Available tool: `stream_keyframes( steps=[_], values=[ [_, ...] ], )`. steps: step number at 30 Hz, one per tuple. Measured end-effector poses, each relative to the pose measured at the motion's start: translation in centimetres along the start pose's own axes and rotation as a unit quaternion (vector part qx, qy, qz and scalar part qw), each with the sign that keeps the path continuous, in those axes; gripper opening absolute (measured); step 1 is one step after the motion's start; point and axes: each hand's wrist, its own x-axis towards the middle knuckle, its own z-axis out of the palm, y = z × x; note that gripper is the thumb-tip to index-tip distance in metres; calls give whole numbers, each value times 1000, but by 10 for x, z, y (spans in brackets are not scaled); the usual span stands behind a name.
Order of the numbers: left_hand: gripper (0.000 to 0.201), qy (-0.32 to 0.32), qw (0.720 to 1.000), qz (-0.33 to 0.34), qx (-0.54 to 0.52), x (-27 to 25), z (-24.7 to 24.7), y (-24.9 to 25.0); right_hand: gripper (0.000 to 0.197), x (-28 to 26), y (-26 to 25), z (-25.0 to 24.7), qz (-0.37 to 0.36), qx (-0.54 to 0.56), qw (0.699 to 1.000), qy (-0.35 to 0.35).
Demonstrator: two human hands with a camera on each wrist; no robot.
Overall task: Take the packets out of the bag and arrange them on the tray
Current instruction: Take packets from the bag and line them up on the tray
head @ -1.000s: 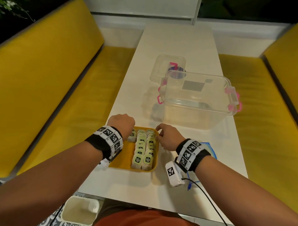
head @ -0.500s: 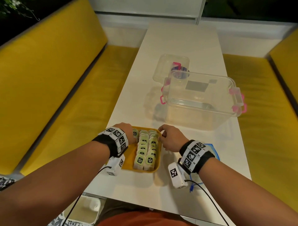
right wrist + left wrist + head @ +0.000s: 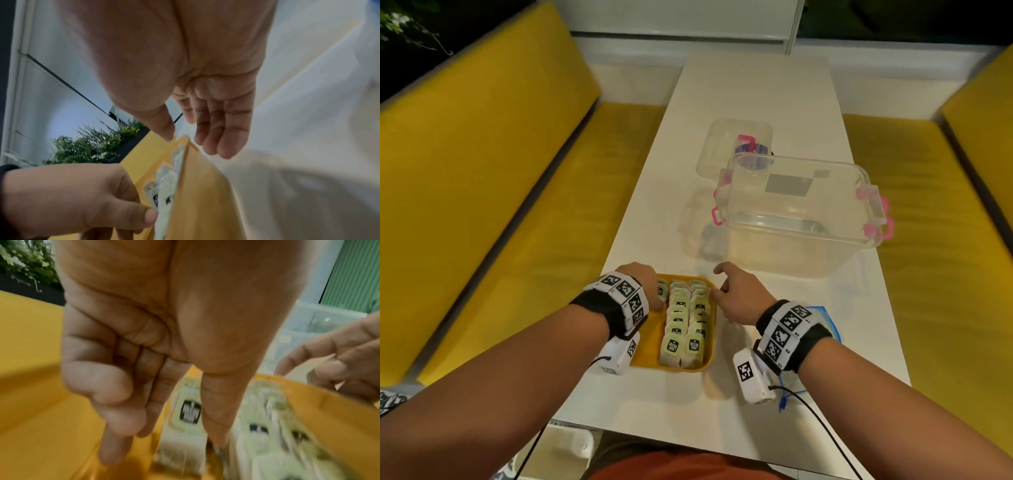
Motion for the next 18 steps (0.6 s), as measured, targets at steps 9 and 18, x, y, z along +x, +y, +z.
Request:
stream_keyframes(
  steps=[9, 18],
  values=[
    [47, 81, 984, 154, -48, -62, -62, 57, 38, -49, 33, -67, -43, 42, 994, 88],
    [34, 32, 958, 280, -59, -66, -25, 181, 21, -107, 97, -88, 41, -97, 984, 141]
  ],
)
